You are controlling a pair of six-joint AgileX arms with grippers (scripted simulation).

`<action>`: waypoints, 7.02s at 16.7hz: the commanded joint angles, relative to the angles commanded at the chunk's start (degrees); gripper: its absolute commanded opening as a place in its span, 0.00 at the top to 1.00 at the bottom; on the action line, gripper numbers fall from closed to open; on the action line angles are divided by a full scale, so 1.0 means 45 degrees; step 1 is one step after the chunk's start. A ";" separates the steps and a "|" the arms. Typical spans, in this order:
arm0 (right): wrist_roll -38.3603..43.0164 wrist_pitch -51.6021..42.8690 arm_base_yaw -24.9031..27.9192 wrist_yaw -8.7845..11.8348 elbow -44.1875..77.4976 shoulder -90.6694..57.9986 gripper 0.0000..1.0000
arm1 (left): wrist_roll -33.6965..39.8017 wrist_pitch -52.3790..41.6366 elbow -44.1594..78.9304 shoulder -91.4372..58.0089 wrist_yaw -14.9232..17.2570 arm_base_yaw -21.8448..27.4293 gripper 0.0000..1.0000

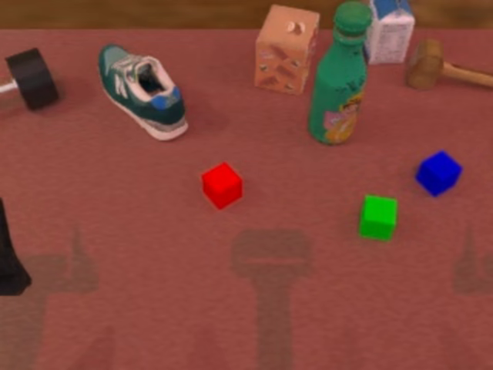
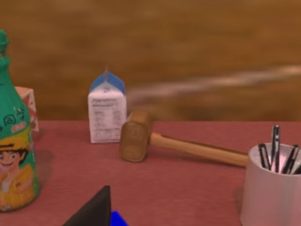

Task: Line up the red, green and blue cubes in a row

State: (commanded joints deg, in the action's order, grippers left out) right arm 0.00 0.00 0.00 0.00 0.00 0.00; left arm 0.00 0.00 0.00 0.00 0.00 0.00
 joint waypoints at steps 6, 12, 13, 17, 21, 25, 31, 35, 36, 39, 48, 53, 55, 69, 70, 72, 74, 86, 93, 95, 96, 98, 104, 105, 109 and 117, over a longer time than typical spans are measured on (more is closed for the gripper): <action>0.0000 0.0000 0.0000 0.0000 0.0000 0.0000 0.00 | -0.0283 -0.0920 0.1215 -0.1079 0.0135 0.0414 0.00; 0.0000 0.0000 0.0000 0.0000 0.0000 0.0000 0.00 | -0.1422 -0.4962 0.6065 -0.6213 0.0599 0.2069 0.00; 0.0000 0.0000 0.0000 0.0000 0.0000 0.0000 0.00 | -0.1662 -0.5856 0.7046 -0.7448 0.0666 0.2400 0.00; 0.0000 0.0000 0.0000 0.0000 0.0000 0.0000 0.00 | -0.2650 -0.9709 1.1139 -1.3195 0.0813 0.3710 0.00; 0.0000 0.0000 0.0000 0.0000 0.0000 0.0000 0.00 | -0.3578 -1.3358 1.5463 -1.9253 0.0781 0.4871 0.00; 0.0000 0.0000 0.0000 0.0000 0.0000 0.0000 0.00 | -0.4356 -1.5967 2.0030 -2.4490 0.0616 0.5781 0.00; 0.0000 0.0000 0.0000 0.0000 0.0000 0.0000 0.00 | -0.5114 -1.7343 2.5970 -2.9362 0.0241 0.6541 0.00; 0.0000 0.0000 0.0000 0.0000 0.0000 0.0000 0.00 | -0.5306 -1.7293 2.7745 -3.0522 0.0079 0.6697 0.00; 0.0000 0.0000 0.0000 0.0000 0.0000 0.0000 0.00 | -0.5319 -1.7273 2.7867 -3.0594 0.0066 0.6706 0.00; 0.0000 0.0000 0.0000 0.0000 0.0000 0.0000 0.00 | -0.5319 -1.7273 2.7867 -3.0594 0.0066 0.6706 0.00; 0.0000 0.0000 0.0000 0.0000 0.0000 0.0000 0.00 | -0.5343 -1.4599 2.5738 -3.1035 0.0072 0.6676 0.00; 0.0000 0.0000 0.0000 0.0000 0.0000 0.0000 0.00 | -0.5346 -1.3300 2.4656 -3.1355 0.0076 0.6687 0.00; 0.0000 0.0000 0.0000 0.0000 0.0000 0.0000 0.00 | -0.5346 -1.3300 2.4656 -3.1355 0.0076 0.6687 0.00; 0.0000 0.0000 0.0000 0.0000 0.0000 0.0000 0.00 | -0.5346 -1.3300 2.4656 -3.1355 0.0076 0.6687 1.00; 0.0000 0.0000 0.0000 0.0000 0.0000 0.0000 0.00 | -0.5346 -1.3300 2.4656 -3.1355 0.0076 0.6687 1.00; 0.0000 0.0000 0.0000 0.0000 0.0000 0.0000 0.00 | -0.5346 -1.3300 2.4656 -3.1355 0.0076 0.6687 1.00; 0.0000 0.0000 0.0000 0.0000 0.0000 0.0000 0.00 | -0.5346 -1.3300 2.4656 -3.1355 0.0076 0.6687 1.00; 0.0000 0.0000 0.0000 0.0000 0.0000 0.0000 0.00 | -0.5236 -1.6485 2.7218 -3.0410 0.0219 0.6448 1.00; 0.0000 0.0000 0.0000 0.0000 0.0000 0.0000 0.00 | -0.5713 -1.6350 2.6789 -2.9967 0.0221 0.6598 1.00; 0.0000 0.0000 0.0000 0.0000 0.0000 0.0000 0.00 | -0.6557 -1.6035 2.5829 -2.9187 0.0233 0.6728 1.00; 0.0000 0.0000 0.0000 0.0000 0.0000 0.0000 0.00 | -0.7086 -1.5852 2.5155 -2.8709 0.0239 0.6813 1.00; 0.0000 0.0000 0.0000 0.0000 0.0000 0.0000 0.00 | -0.8332 -1.5471 2.3516 -2.7668 0.0252 0.7021 1.00; 0.0000 0.0000 0.0000 0.0000 0.0000 0.0000 0.00 | -1.1878 -1.4406 1.9330 -2.4783 0.0300 0.7660 1.00; 0.0000 0.0000 0.0000 0.0000 0.0000 0.0000 0.00 | -1.2142 -1.4306 1.9065 -2.4535 0.0303 0.7716 1.00; 0.0000 0.0000 0.0000 0.0000 0.0000 0.0000 0.00 | -1.2286 -1.4250 1.8921 -2.4394 0.0305 0.7749 1.00; 0.0000 0.0000 0.0000 0.0000 0.0000 0.0000 0.00 | -1.2250 -1.1868 1.7416 -2.5191 0.0303 0.7716 1.00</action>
State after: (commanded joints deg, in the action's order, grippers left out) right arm 0.00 0.00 0.00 0.00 0.00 0.00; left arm -55.13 -53.40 78.37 -113.36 1.36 34.72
